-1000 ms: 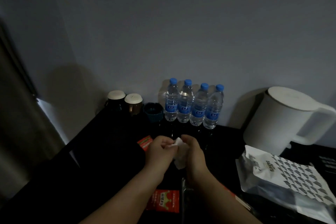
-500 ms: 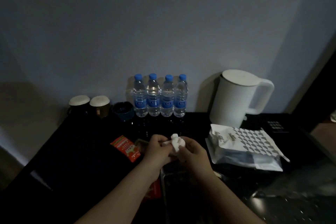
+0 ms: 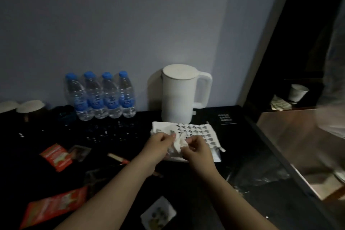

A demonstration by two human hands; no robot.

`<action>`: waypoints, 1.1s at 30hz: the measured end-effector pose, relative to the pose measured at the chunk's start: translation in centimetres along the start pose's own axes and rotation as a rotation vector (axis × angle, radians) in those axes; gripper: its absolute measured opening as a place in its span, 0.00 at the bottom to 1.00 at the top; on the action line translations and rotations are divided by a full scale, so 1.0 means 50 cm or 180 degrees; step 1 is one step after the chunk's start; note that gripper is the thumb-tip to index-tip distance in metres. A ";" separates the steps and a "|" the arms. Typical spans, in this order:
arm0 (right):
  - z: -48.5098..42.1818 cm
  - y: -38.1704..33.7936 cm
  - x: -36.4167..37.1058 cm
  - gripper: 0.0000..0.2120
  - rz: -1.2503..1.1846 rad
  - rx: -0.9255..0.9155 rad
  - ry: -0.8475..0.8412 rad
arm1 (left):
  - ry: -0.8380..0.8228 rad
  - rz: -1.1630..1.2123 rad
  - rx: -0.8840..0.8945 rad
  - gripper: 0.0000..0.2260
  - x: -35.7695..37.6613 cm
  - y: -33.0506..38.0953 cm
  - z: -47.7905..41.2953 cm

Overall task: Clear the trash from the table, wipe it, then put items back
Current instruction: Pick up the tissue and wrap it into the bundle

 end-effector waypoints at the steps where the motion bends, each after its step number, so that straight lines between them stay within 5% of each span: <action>1: -0.005 0.013 -0.045 0.10 0.0134 -0.0052 -0.0012 | -0.0022 -0.0041 0.0008 0.04 0.047 -0.011 0.000; 10: -0.011 0.172 -0.363 0.10 0.0162 0.0400 -0.0295 | -0.0420 -0.0055 -0.0330 0.09 0.391 -0.142 0.005; 20: -0.049 0.280 -0.430 0.09 0.0692 0.0569 -0.0576 | 0.0069 -0.0309 -0.0167 0.11 0.471 -0.191 -0.026; 33: -0.112 0.371 -0.642 0.11 0.0757 0.0684 -0.0295 | -0.0431 -0.1136 0.0026 0.12 0.707 -0.221 -0.088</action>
Point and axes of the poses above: each hand's wrist, its own z-axis away from the middle knuckle, its own x-axis out of the palm, y = z × x, the point moved 9 cm from there along -z, towards the middle knuckle, and after that the axes turned 15 degrees about z, right-handed, at the moved point
